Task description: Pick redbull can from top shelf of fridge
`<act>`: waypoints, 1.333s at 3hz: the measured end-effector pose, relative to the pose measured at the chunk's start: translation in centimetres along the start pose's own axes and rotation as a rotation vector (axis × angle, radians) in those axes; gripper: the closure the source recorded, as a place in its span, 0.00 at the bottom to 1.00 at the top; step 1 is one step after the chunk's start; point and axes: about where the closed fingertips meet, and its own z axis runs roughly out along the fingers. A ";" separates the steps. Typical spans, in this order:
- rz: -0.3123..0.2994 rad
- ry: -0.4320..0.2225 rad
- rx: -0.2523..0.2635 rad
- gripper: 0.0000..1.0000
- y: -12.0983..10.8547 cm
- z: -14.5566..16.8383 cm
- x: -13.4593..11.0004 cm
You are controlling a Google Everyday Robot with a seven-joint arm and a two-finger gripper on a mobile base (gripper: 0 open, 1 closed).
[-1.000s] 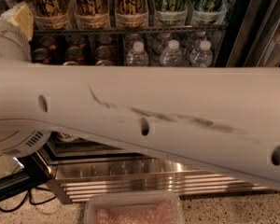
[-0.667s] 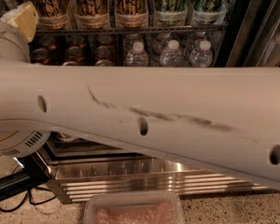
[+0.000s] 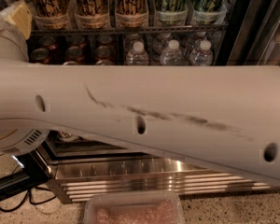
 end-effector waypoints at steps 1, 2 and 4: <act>0.007 -0.018 0.005 0.33 0.2 0.6 -0.4; 0.010 -0.020 0.025 0.43 0.5 2.0 -0.3; 0.018 -0.035 0.041 0.39 0.0 2.8 -0.8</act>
Offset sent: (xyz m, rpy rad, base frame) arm 0.0198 0.0174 -0.0025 0.0220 -0.0101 -0.0164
